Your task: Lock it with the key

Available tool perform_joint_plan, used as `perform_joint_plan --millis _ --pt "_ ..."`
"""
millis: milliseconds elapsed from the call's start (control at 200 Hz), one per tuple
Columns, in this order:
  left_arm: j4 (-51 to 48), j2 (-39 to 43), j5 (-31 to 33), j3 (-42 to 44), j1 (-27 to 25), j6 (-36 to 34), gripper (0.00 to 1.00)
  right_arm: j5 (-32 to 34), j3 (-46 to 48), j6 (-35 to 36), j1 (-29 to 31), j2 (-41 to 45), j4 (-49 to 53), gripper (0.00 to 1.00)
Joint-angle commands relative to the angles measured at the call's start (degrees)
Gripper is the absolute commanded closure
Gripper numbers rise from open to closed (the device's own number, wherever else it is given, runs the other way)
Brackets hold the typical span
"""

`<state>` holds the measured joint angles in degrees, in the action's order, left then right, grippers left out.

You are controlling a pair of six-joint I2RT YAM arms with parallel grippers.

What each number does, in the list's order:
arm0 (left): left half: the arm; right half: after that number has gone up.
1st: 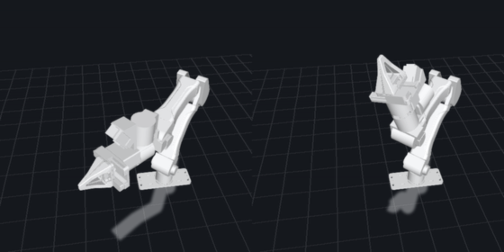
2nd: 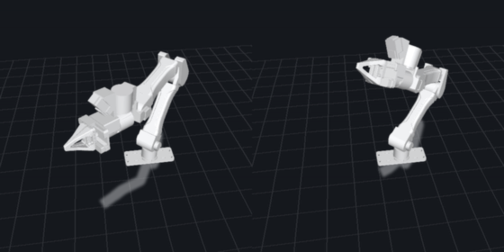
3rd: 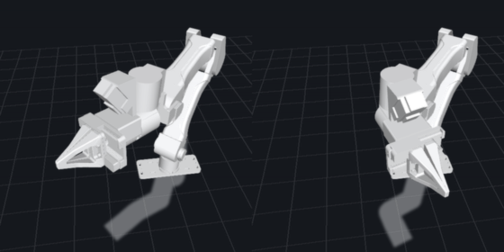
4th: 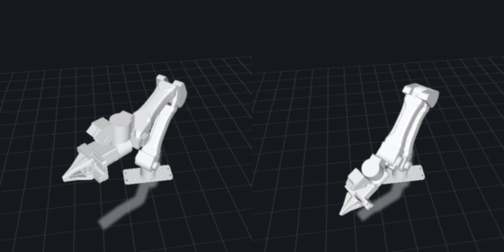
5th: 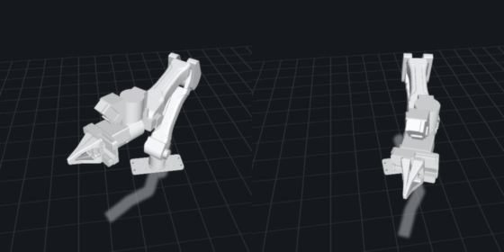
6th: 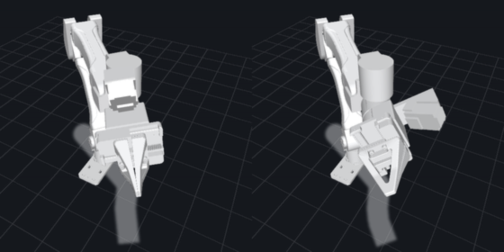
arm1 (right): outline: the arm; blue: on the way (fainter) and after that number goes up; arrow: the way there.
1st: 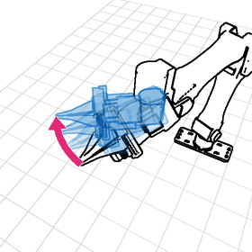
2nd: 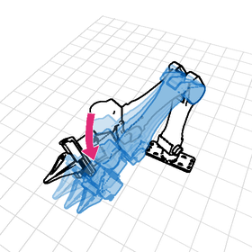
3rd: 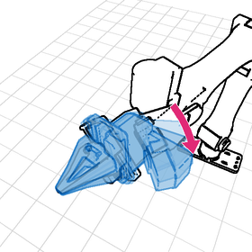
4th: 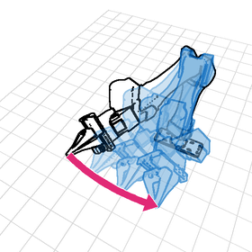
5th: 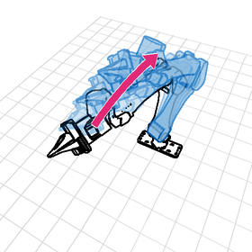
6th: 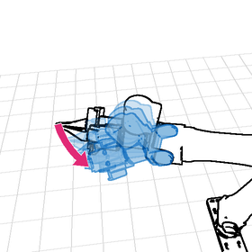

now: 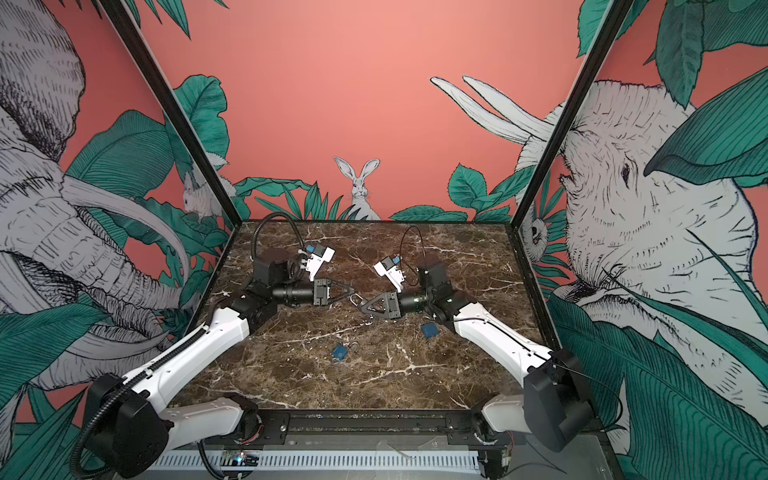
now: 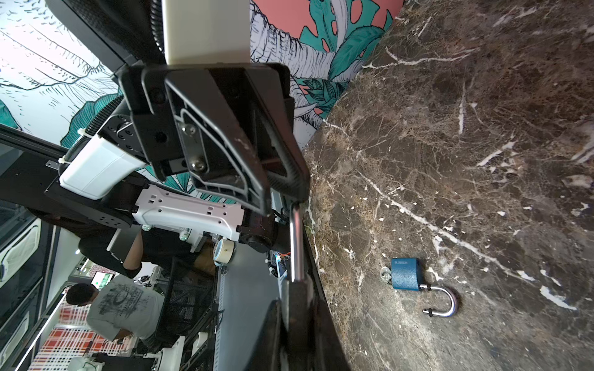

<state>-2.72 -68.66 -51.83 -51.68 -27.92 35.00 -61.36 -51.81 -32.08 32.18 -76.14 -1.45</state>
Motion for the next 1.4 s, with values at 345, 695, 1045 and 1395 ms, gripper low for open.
perform_joint_plan --millis 345,695,1045,1395 --pt "-1.08 0.52 -1.62 1.09 -0.03 -1.47 0.86 -1.65 -1.63 -1.58 -0.28 0.21 -4.51 1.00" --pt "-0.97 0.40 -1.43 1.20 -0.05 -1.61 0.94 -2.09 -1.53 -2.77 -0.30 0.27 -5.66 1.00" --pt "-0.76 -1.31 -1.61 2.36 -0.01 -2.19 1.00 -4.76 -0.66 -10.02 -0.33 1.06 -14.13 1.00" --pt "-0.18 -3.36 -1.13 3.61 -0.04 -3.88 1.00 -6.61 -0.57 -13.99 -0.33 2.00 -17.45 1.00"
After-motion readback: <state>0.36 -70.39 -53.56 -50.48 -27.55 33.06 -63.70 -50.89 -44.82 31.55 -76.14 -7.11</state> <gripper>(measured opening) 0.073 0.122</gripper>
